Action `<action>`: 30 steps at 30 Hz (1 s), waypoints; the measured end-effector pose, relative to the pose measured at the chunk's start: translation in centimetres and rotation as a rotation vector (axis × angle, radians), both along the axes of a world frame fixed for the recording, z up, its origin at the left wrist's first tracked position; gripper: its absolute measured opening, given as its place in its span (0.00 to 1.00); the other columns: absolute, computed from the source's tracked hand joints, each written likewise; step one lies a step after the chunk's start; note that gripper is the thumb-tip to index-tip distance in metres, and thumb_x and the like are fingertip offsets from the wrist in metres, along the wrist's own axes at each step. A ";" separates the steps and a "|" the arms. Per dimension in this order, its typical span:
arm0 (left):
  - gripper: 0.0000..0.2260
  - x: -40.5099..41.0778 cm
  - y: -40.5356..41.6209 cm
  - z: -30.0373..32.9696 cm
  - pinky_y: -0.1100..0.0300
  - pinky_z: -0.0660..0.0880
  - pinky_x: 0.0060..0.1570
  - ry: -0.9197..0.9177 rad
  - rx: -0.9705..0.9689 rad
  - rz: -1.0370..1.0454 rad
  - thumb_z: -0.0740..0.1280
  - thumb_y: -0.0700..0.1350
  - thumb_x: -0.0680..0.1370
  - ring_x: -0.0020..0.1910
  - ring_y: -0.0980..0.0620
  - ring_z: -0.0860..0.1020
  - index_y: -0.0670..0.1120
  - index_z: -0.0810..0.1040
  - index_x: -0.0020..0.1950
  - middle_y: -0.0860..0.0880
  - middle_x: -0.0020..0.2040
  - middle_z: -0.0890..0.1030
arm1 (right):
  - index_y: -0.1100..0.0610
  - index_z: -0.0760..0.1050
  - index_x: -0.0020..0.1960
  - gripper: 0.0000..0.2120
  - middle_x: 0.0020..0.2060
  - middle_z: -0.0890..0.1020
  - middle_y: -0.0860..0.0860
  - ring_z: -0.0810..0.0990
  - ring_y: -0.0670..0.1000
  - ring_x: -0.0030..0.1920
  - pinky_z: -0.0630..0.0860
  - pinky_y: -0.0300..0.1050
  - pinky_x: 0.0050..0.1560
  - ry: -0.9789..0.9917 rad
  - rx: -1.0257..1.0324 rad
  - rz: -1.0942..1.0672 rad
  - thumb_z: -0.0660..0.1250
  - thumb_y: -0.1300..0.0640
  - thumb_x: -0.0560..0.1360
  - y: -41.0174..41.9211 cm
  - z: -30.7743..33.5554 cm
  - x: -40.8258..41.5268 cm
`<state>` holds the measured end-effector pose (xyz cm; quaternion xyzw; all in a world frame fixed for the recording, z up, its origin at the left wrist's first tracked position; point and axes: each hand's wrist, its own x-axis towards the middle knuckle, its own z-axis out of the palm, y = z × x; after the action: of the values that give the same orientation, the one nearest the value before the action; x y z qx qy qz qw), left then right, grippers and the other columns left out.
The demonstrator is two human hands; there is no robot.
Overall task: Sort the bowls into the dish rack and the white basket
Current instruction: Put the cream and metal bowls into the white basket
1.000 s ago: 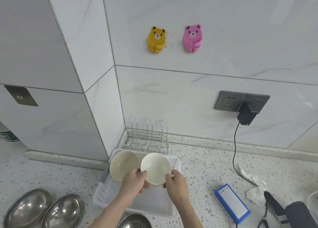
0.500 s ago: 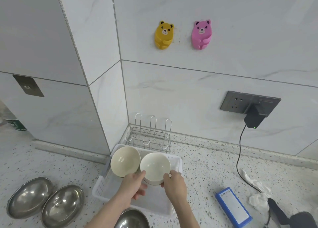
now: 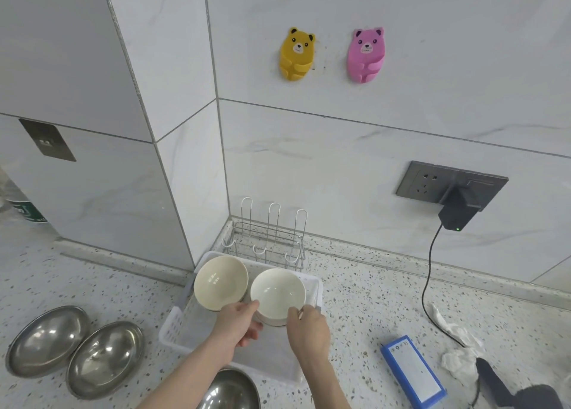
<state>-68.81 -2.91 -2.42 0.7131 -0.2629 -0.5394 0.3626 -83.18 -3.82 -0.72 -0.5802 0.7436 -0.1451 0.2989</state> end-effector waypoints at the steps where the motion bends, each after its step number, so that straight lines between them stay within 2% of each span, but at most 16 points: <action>1: 0.07 -0.1 -0.1 0.0 0.65 0.61 0.20 -0.004 0.000 -0.004 0.65 0.46 0.80 0.21 0.53 0.74 0.43 0.76 0.54 0.37 0.40 0.85 | 0.61 0.76 0.51 0.14 0.32 0.65 0.44 0.71 0.50 0.37 0.67 0.43 0.38 0.004 0.001 0.003 0.56 0.54 0.80 0.0 0.0 0.0; 7: 0.13 0.3 0.0 -0.3 0.65 0.61 0.19 0.020 0.014 -0.046 0.66 0.49 0.81 0.22 0.53 0.75 0.42 0.76 0.59 0.40 0.40 0.86 | 0.58 0.70 0.44 0.12 0.34 0.68 0.46 0.70 0.48 0.31 0.65 0.42 0.31 0.039 0.002 0.006 0.53 0.54 0.81 0.7 0.5 0.2; 9: 0.15 0.5 0.0 0.1 0.65 0.61 0.19 0.039 0.032 -0.070 0.65 0.50 0.81 0.21 0.53 0.75 0.41 0.75 0.61 0.39 0.42 0.86 | 0.58 0.70 0.44 0.13 0.41 0.76 0.52 0.72 0.50 0.34 0.66 0.43 0.32 0.019 0.012 -0.004 0.52 0.54 0.82 0.8 0.9 0.3; 11: 0.16 0.6 0.1 0.7 0.65 0.61 0.19 0.087 0.057 -0.088 0.66 0.51 0.80 0.22 0.53 0.75 0.42 0.73 0.62 0.40 0.45 0.85 | 0.59 0.69 0.43 0.14 0.53 0.78 0.59 0.75 0.54 0.40 0.70 0.43 0.38 0.006 0.043 0.017 0.50 0.56 0.83 1.2 1.4 0.5; 13: 0.15 0.6 0.8 1.4 0.65 0.62 0.20 0.150 0.065 -0.091 0.66 0.53 0.80 0.23 0.54 0.76 0.45 0.73 0.61 0.40 0.48 0.85 | 0.59 0.70 0.47 0.14 0.55 0.77 0.60 0.78 0.57 0.50 0.74 0.47 0.50 -0.001 0.025 0.054 0.48 0.58 0.83 2.0 1.7 0.7; 14: 0.13 0.7 1.5 1.8 0.65 0.62 0.20 0.177 0.056 -0.091 0.66 0.53 0.80 0.23 0.55 0.75 0.47 0.73 0.59 0.41 0.48 0.85 | 0.61 0.71 0.49 0.15 0.56 0.77 0.59 0.79 0.59 0.54 0.74 0.49 0.52 -0.018 0.015 0.048 0.49 0.56 0.83 2.5 1.9 0.8; 16: 0.08 1.3 3.3 2.5 0.66 0.61 0.20 0.223 0.019 -0.091 0.66 0.52 0.80 0.22 0.56 0.72 0.50 0.74 0.55 0.43 0.46 0.86 | 0.63 0.73 0.55 0.17 0.69 0.72 0.60 0.79 0.61 0.54 0.73 0.50 0.50 -0.041 -0.010 0.013 0.51 0.53 0.83 3.6 2.0 0.8; 17: 0.06 2.0 4.4 2.8 0.66 0.60 0.19 0.246 0.000 -0.087 0.65 0.50 0.80 0.22 0.56 0.71 0.50 0.75 0.54 0.44 0.45 0.87 | 0.63 0.73 0.59 0.17 0.73 0.68 0.59 0.80 0.61 0.53 0.74 0.49 0.50 -0.045 -0.019 -0.003 0.52 0.52 0.82 4.2 2.0 0.8; 18: 0.06 2.8 5.5 3.0 0.66 0.60 0.19 0.263 -0.019 -0.082 0.64 0.48 0.80 0.22 0.57 0.70 0.49 0.75 0.55 0.45 0.45 0.87 | 0.62 0.72 0.64 0.18 0.73 0.68 0.57 0.80 0.59 0.51 0.75 0.49 0.50 -0.051 -0.027 -0.011 0.53 0.52 0.82 4.9 2.0 0.8; 19: 0.07 4.0 6.7 3.1 0.66 0.59 0.18 0.270 -0.038 -0.078 0.64 0.47 0.80 0.22 0.57 0.69 0.47 0.76 0.56 0.45 0.44 0.87 | 0.60 0.70 0.68 0.19 0.69 0.74 0.56 0.81 0.57 0.50 0.76 0.49 0.51 -0.081 -0.045 -0.020 0.54 0.53 0.81 5.6 2.1 0.9; 21: 0.09 6.7 9.1 3.4 0.66 0.58 0.17 0.275 -0.069 -0.046 0.64 0.46 0.80 0.21 0.56 0.68 0.43 0.77 0.57 0.44 0.45 0.87 | 0.57 0.71 0.70 0.20 0.49 0.83 0.47 0.80 0.51 0.46 0.76 0.47 0.48 -0.158 -0.107 -0.031 0.56 0.53 0.80 7.0 2.4 1.5; 22: 0.10 8.2 10.3 3.4 0.66 0.59 0.17 0.273 -0.082 -0.011 0.63 0.46 0.80 0.21 0.56 0.68 0.42 0.77 0.57 0.43 0.45 0.87 | 0.56 0.72 0.69 0.19 0.41 0.83 0.43 0.80 0.48 0.44 0.74 0.44 0.44 -0.193 -0.126 -0.026 0.57 0.54 0.80 7.7 2.5 2.0; 23: 0.10 9.7 11.3 3.3 0.66 0.59 0.17 0.268 -0.096 0.038 0.63 0.45 0.80 0.20 0.56 0.67 0.41 0.77 0.57 0.42 0.44 0.87 | 0.55 0.73 0.67 0.17 0.37 0.82 0.42 0.80 0.44 0.42 0.73 0.42 0.41 -0.226 -0.130 -0.016 0.58 0.54 0.80 8.3 2.6 2.8; 27: 0.13 15.6 14.9 1.8 0.67 0.59 0.15 0.316 -0.131 0.289 0.62 0.46 0.81 0.19 0.57 0.67 0.36 0.77 0.55 0.40 0.40 0.84 | 0.53 0.77 0.62 0.13 0.36 0.84 0.46 0.81 0.41 0.40 0.73 0.34 0.38 -0.377 -0.086 0.055 0.61 0.56 0.79 10.9 2.6 7.6; 30: 0.16 19.7 17.1 0.1 0.67 0.58 0.14 0.386 -0.061 0.360 0.63 0.48 0.80 0.18 0.56 0.67 0.35 0.77 0.55 0.41 0.37 0.84 | 0.53 0.78 0.60 0.13 0.35 0.85 0.46 0.80 0.41 0.39 0.72 0.32 0.37 -0.417 -0.008 0.088 0.62 0.57 0.78 12.5 1.9 11.9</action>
<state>-49.14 14.21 -2.35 0.6210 -0.0738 -0.5840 0.5176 -71.30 8.66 1.19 -0.5707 0.6390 -0.2518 0.4501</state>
